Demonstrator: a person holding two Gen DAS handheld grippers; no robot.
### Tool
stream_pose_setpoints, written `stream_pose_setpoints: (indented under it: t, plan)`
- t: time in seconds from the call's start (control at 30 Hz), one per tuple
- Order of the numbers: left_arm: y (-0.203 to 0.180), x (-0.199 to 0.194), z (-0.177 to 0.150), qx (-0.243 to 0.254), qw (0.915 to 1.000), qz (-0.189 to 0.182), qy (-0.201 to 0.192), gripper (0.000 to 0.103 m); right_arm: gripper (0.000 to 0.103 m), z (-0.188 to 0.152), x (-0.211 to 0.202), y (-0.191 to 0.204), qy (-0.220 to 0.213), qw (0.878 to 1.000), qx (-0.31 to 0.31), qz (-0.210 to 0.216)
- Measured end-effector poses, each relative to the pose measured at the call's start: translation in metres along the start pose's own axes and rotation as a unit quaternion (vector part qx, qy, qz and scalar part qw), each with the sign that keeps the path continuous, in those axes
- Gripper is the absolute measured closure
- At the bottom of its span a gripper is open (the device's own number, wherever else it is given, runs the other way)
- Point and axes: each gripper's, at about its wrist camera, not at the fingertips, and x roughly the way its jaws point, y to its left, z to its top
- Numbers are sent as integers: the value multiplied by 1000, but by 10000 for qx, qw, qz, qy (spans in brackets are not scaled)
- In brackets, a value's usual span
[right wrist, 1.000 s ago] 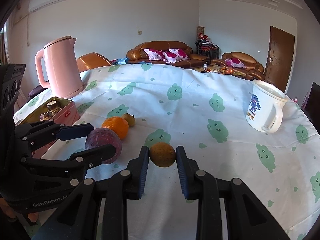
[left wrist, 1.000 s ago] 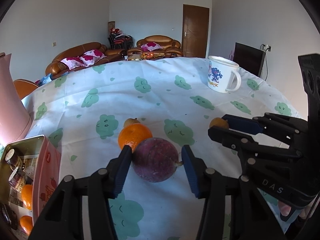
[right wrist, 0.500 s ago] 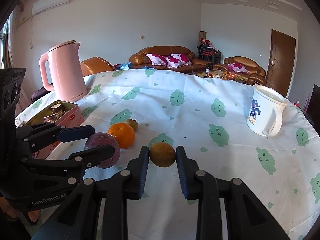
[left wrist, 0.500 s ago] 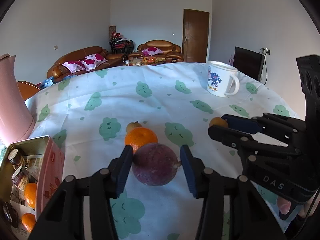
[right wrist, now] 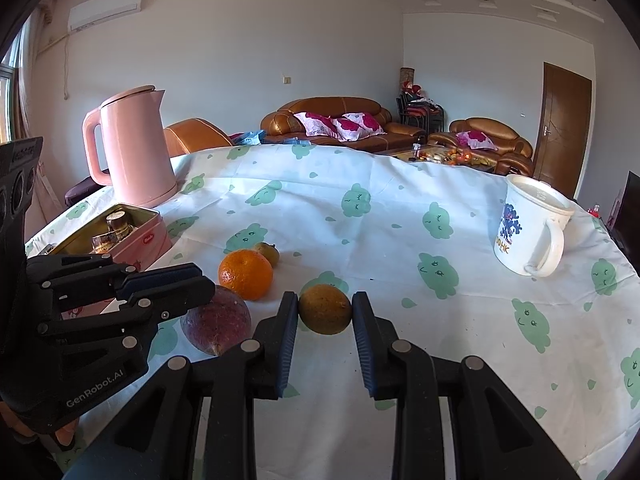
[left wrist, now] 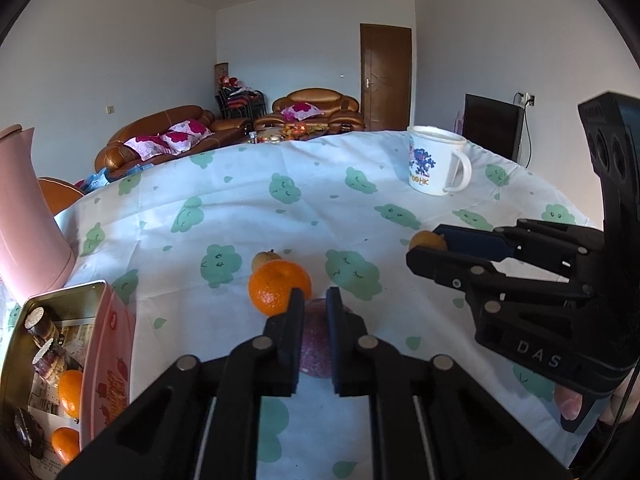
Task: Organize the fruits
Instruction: 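Grasp the small yellow fruit with the right tool while the left tool grasps the purple fruit, then lift the yellow fruit and purple fruit and carry both toward the tin box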
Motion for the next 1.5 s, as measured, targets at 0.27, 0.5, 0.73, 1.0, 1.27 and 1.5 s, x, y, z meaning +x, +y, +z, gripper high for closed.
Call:
stream_pose_setpoints:
  t: [0.27,0.5,0.73,1.0,1.27,1.5]
  plan:
    - [0,13,-2,-24,9993,-74,378,29,74,0,0,0,-6,10000,31,-5]
    - [-7,21,-6,102,9972,-267,694,52,73,0,0,-2,15,10000,82,14]
    - [-3,12,-6,10,9986,-194,493,53,74,0,-3,-2,-67,9999,74,62]
    - [0,-5,-4,-36,10000,56,-20,53,74,-1,-13,2,-344,9992,-52,205]
    - [6,-15,-5,-153,9993,203,-291,53,74,-2,-24,5,-614,9975,-151,324]
    - [9,-23,-6,-206,9981,289,-508,53,74,-3,-32,7,-842,9955,-212,384]
